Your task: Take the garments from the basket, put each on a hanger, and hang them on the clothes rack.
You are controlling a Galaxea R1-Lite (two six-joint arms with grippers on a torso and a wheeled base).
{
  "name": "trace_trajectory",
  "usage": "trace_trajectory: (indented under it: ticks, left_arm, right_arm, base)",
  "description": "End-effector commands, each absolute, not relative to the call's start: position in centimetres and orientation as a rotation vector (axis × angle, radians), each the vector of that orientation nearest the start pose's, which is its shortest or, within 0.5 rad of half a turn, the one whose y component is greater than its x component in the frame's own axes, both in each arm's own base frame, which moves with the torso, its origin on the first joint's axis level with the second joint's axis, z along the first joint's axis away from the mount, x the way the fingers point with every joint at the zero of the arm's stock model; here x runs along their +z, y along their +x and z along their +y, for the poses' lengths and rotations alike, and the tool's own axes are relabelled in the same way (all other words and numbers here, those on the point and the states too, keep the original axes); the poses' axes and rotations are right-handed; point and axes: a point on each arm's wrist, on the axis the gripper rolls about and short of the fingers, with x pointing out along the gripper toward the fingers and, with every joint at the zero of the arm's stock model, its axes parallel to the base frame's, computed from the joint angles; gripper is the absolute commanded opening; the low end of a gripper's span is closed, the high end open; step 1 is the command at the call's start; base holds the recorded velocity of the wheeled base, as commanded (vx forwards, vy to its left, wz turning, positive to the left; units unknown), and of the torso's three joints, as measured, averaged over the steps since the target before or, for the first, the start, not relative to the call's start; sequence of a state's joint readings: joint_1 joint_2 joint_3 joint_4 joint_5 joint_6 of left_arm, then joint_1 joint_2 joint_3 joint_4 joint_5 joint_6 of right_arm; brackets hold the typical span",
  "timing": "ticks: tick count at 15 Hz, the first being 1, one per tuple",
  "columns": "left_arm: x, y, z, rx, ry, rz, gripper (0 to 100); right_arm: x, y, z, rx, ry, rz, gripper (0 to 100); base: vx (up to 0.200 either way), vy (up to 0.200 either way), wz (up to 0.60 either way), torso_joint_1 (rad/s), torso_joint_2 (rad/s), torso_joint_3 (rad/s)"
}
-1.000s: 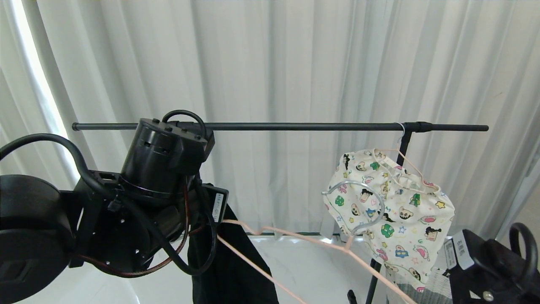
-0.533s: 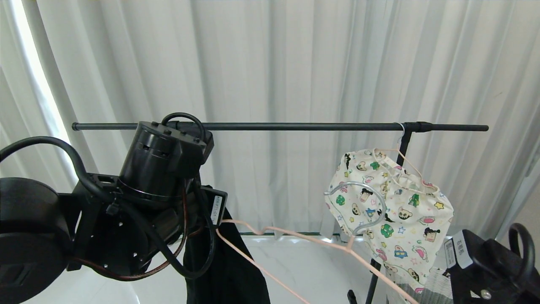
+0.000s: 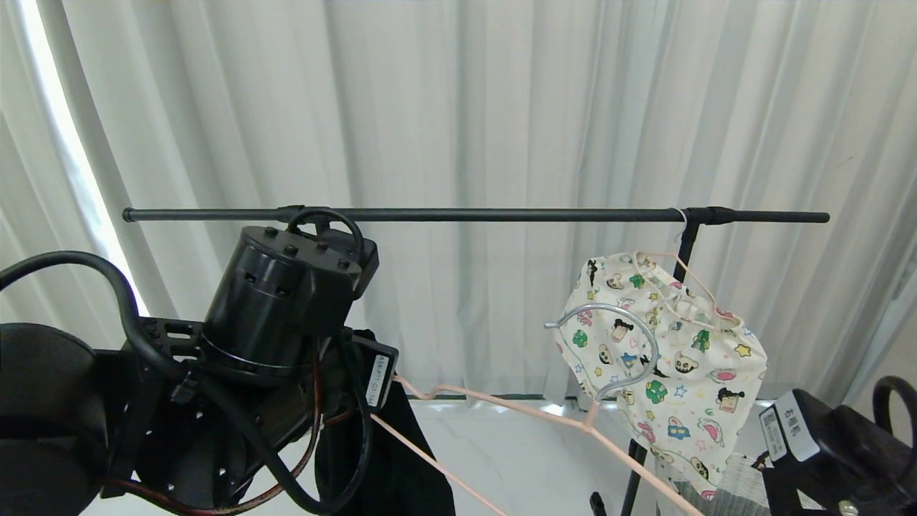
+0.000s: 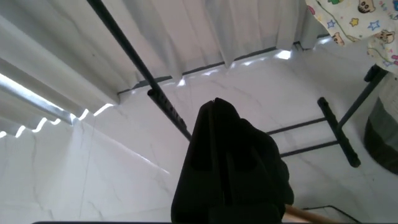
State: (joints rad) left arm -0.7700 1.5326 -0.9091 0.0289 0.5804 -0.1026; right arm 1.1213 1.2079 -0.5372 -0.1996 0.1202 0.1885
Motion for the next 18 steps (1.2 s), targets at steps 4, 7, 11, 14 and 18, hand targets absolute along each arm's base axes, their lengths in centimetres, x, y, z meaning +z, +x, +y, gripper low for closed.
trace_trajectory:
  ticks: [4, 7, 11, 14, 18]
  left_arm:
    - [20.2, 17.7, -16.5, -0.196, 0.308, 0.505, 0]
    - [20.6, 17.4, -16.3, -0.215, 0.291, 0.494, 0]
    - [21.3, 15.9, -16.9, -0.369, 0.268, 0.487, 0]
    - [21.6, 14.6, -17.7, -0.52, 0.317, 0.471, 0]
    - [21.8, 14.0, -18.5, -0.624, 0.336, 0.451, 0]
  right_arm:
    - [18.4, 8.5, 14.7, 1.085, -0.076, 0.54, 0]
    - [18.6, 8.9, 14.2, 1.058, -0.069, 0.524, 0]
    - [18.5, 8.6, 14.6, 1.101, -0.094, 0.525, 0]
    - [18.3, 8.8, 15.2, 1.169, -0.121, 0.534, 0]
    - [18.1, 10.1, 17.7, 1.175, -0.14, 0.569, 0]
  base:
    - [0.0, 0.0, 0.0, 0.0, 0.0, 0.0]
    - [0.0, 0.0, 0.0, 0.0, 0.0, 0.0]
    - [0.0, 0.0, 0.0, 0.0, 0.0, 0.0]
    - [0.0, 0.0, 0.0, 0.0, 0.0, 0.0]
    - [0.0, 0.0, 0.0, 0.0, 0.0, 0.0]
